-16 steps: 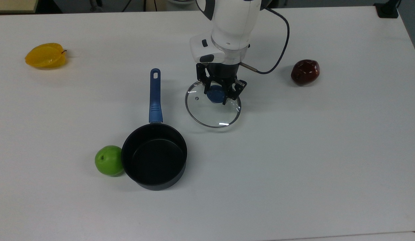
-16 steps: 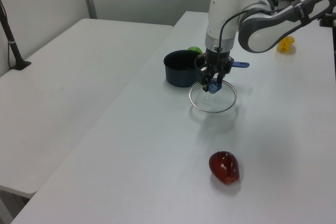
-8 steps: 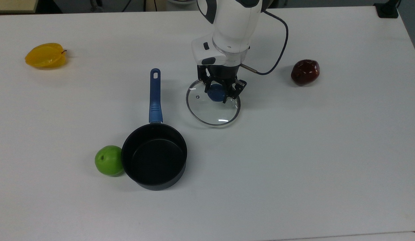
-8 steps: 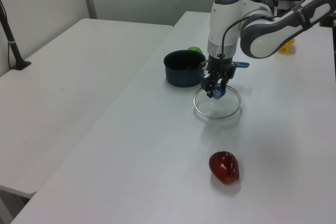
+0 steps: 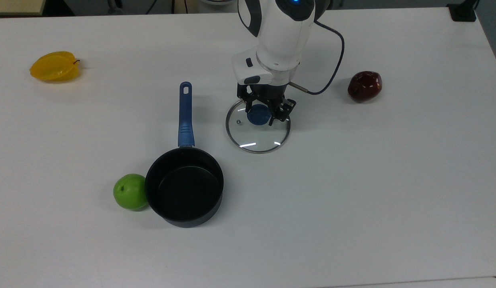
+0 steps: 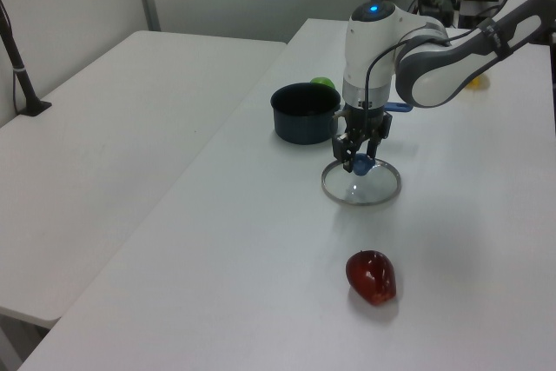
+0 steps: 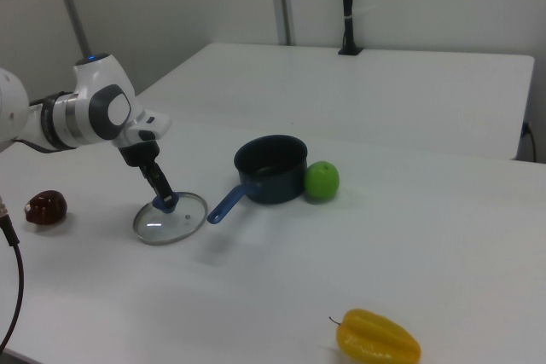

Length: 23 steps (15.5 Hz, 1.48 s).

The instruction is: Open lid

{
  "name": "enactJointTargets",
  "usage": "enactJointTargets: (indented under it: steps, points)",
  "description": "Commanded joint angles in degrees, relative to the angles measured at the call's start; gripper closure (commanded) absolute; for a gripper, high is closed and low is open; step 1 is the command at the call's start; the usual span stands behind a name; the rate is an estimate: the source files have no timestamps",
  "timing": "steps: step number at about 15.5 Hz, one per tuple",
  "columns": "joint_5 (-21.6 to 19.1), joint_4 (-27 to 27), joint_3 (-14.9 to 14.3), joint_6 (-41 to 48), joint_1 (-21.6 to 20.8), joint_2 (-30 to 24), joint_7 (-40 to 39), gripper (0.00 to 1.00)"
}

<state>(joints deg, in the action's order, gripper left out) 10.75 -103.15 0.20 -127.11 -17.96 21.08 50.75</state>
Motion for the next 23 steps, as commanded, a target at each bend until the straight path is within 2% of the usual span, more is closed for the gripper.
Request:
enactJointTargets:
  steps: [1, 2, 5, 6, 7, 9, 12, 15, 16, 18, 21, 23]
  points:
    - [-1.3, -1.1, 0.1, -1.8, -0.2, -0.1, -1.4, 0.31]
    - [-1.3, -1.0, 0.0, -1.6, -0.2, -0.3, -1.4, 0.3]
    - [-1.3, -1.0, 0.1, -1.0, 0.3, -3.0, -2.4, 0.16]
    - [-1.3, -0.9, 0.1, 0.3, 0.4, -3.9, -3.8, 0.06]
    - [-1.3, -0.7, 0.1, 2.6, 1.1, -5.1, -5.1, 0.0]
    - [-1.6, -0.5, 1.1, 6.4, 3.5, -8.4, -9.1, 0.0]
    - [-6.7, 0.4, 3.0, 13.6, 8.8, -13.5, -19.4, 0.0]
    - [-9.9, 4.3, 3.1, 23.8, 12.6, -16.5, -31.6, 0.0]
    - [-12.4, 6.1, 3.1, 27.2, 15.2, -17.5, -36.9, 0.0]
    - [-15.4, 8.4, 2.3, 31.5, 17.9, -18.3, -43.5, 0.0]
    - [-15.5, 11.1, 1.3, 37.2, 19.2, -18.5, -45.9, 0.0]
    - [-14.8, 11.7, 1.1, 37.5, 19.1, -18.5, -45.9, 0.0]
